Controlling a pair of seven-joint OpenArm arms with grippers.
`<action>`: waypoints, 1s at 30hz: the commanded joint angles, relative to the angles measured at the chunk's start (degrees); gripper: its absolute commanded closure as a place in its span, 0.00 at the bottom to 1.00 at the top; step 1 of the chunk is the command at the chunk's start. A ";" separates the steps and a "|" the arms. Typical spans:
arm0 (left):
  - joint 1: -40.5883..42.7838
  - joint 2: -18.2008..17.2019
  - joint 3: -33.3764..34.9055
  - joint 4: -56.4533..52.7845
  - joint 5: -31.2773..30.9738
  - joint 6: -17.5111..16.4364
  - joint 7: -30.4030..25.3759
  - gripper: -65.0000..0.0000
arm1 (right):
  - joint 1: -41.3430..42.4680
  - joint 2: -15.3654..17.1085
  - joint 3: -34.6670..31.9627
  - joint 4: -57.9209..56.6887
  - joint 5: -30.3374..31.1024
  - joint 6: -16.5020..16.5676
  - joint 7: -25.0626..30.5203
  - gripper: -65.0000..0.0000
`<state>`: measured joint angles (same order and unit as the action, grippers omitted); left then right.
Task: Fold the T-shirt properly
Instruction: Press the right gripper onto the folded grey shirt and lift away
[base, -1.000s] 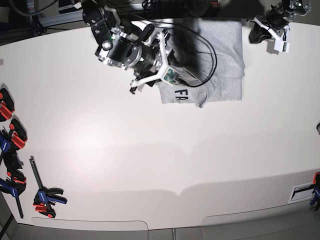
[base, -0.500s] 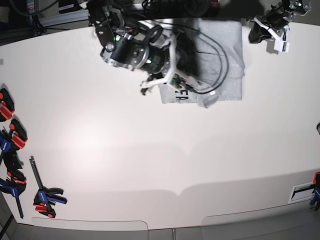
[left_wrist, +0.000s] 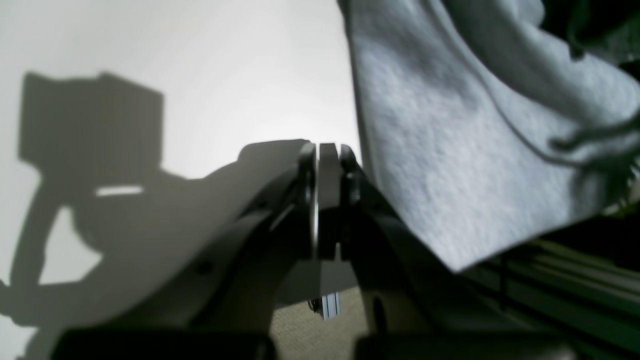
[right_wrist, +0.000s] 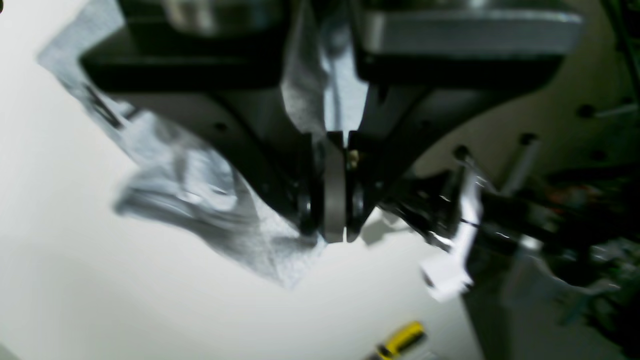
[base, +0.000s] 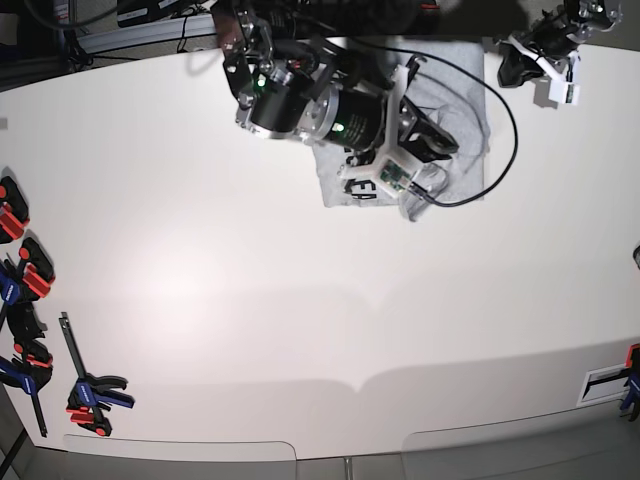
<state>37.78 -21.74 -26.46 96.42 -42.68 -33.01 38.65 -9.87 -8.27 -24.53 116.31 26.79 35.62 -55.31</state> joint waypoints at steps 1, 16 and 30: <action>0.33 -0.83 -0.46 0.83 -0.87 -0.22 -0.92 1.00 | 0.48 -0.73 -0.31 1.05 2.43 0.59 1.33 1.00; 0.31 -0.83 -0.48 0.83 -0.87 -0.24 -1.16 1.00 | 0.31 -0.73 -1.40 1.05 9.44 3.61 -6.58 0.65; 0.31 -0.83 -0.48 0.83 -0.87 -0.22 -1.16 1.00 | 0.35 -0.73 -6.93 1.05 0.83 3.19 0.17 0.64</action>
<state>37.78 -21.76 -26.46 96.42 -42.68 -33.01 38.63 -9.98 -8.40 -31.40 116.31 25.89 38.35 -56.77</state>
